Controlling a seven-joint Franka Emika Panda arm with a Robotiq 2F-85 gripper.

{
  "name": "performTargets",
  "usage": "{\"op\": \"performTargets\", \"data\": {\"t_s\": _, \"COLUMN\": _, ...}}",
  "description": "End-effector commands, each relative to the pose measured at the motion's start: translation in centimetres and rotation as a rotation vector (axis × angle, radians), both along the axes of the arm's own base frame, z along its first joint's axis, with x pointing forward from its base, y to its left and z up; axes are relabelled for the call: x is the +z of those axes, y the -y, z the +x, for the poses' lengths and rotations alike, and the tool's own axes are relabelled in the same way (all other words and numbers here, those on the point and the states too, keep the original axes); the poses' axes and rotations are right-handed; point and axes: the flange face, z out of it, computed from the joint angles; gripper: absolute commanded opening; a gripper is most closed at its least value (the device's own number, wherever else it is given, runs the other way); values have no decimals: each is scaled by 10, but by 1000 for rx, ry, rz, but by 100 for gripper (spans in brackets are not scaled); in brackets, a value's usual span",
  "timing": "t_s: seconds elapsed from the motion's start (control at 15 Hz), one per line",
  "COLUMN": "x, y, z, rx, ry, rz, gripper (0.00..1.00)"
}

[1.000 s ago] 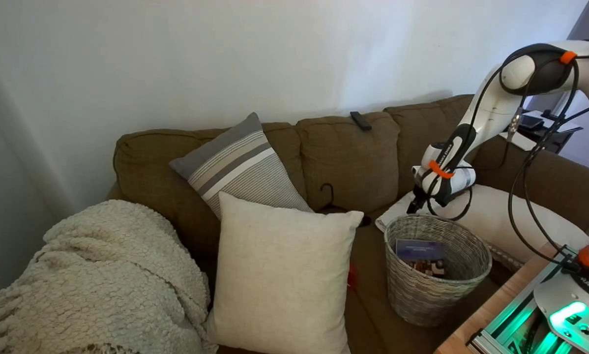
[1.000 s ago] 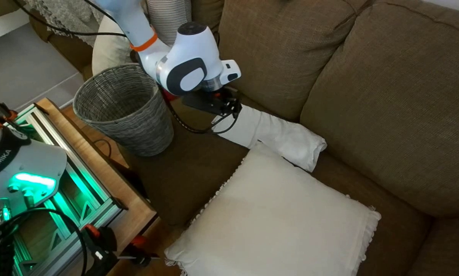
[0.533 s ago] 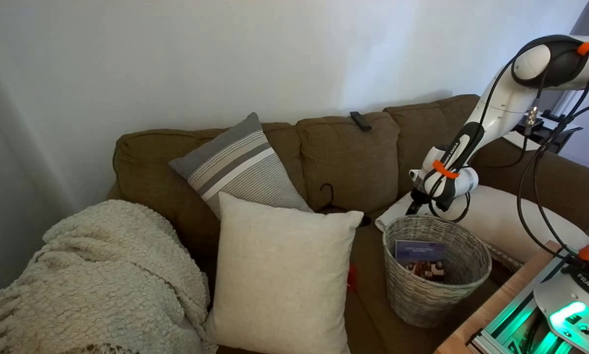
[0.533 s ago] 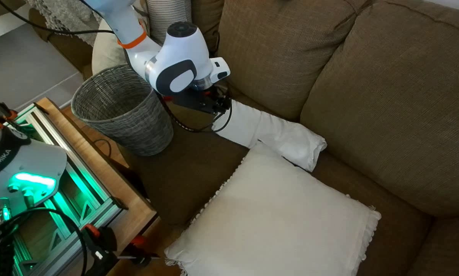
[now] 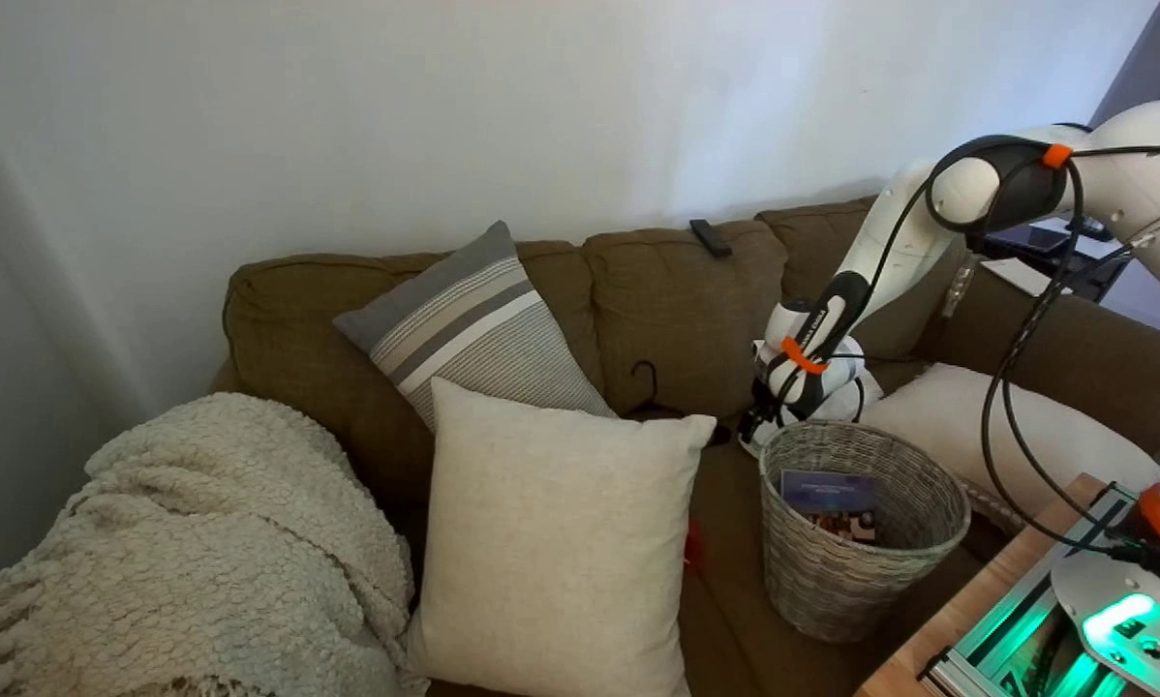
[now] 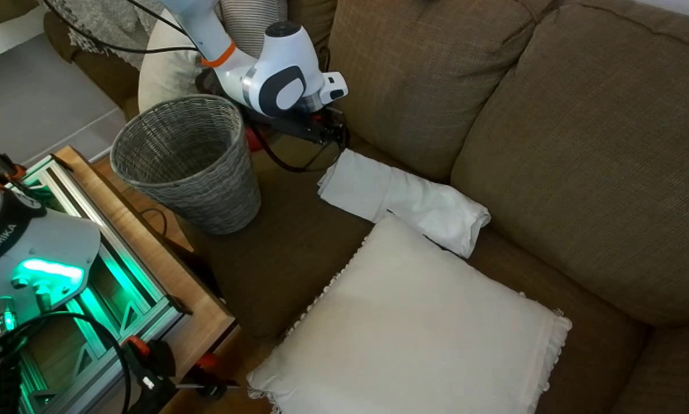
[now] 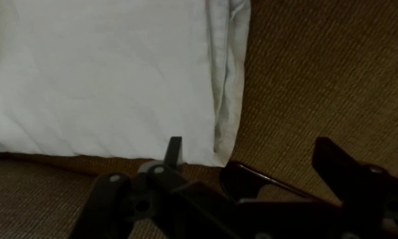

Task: Unfold the white towel on the sofa twice then move it to the left.

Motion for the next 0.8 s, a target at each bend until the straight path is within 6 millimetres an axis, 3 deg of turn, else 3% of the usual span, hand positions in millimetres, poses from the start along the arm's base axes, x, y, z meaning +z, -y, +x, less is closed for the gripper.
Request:
{"op": "performTargets", "data": {"t_s": 0.0, "x": -31, "y": 18, "z": 21, "rx": -119, "ry": -105, "rz": -60, "gripper": 100}}
{"op": "performTargets", "data": {"t_s": 0.33, "x": -67, "y": 30, "z": 30, "rx": -148, "ry": -167, "rz": -59, "gripper": 100}}
{"op": "performTargets", "data": {"t_s": 0.6, "x": -92, "y": 20, "z": 37, "rx": -100, "ry": -91, "rz": -50, "gripper": 100}}
{"op": "performTargets", "data": {"t_s": 0.67, "x": -97, "y": 19, "z": 37, "rx": -95, "ry": -81, "rz": -68, "gripper": 75}}
{"op": "performTargets", "data": {"t_s": 0.73, "x": -99, "y": 19, "z": 39, "rx": -93, "ry": -75, "rz": -79, "gripper": 74}}
